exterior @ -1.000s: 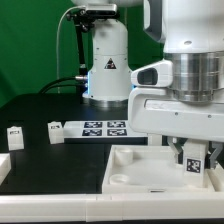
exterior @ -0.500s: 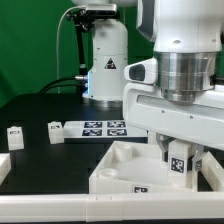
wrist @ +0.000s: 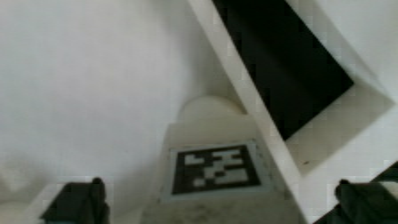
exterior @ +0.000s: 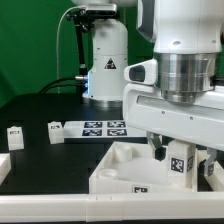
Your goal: Assemble one leg
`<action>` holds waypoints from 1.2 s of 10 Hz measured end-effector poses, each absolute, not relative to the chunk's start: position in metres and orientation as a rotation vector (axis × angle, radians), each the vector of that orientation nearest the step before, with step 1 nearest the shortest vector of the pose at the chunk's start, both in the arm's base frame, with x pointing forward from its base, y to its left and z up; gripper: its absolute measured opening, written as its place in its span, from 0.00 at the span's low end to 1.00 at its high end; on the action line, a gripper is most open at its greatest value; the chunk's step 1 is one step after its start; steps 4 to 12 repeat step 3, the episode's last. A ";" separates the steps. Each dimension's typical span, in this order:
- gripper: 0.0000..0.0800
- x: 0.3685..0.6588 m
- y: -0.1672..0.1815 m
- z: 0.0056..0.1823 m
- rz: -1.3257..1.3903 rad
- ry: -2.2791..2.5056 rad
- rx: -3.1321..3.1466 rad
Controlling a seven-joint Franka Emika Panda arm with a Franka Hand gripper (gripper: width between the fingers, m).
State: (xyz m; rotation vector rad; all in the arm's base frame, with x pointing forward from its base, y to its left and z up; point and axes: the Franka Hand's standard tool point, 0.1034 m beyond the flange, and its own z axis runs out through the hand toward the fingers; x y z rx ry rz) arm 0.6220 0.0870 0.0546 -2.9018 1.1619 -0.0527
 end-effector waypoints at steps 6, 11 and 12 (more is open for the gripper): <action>0.81 0.622 0.087 0.054 -0.052 1.162 -2.902; 0.81 0.622 0.087 0.054 -0.052 1.162 -2.902; 0.81 0.622 0.087 0.054 -0.052 1.162 -2.902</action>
Offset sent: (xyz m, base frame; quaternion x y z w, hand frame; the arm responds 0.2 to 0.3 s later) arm 0.0000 0.0000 0.0000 0.0000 0.0000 0.0000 1.0000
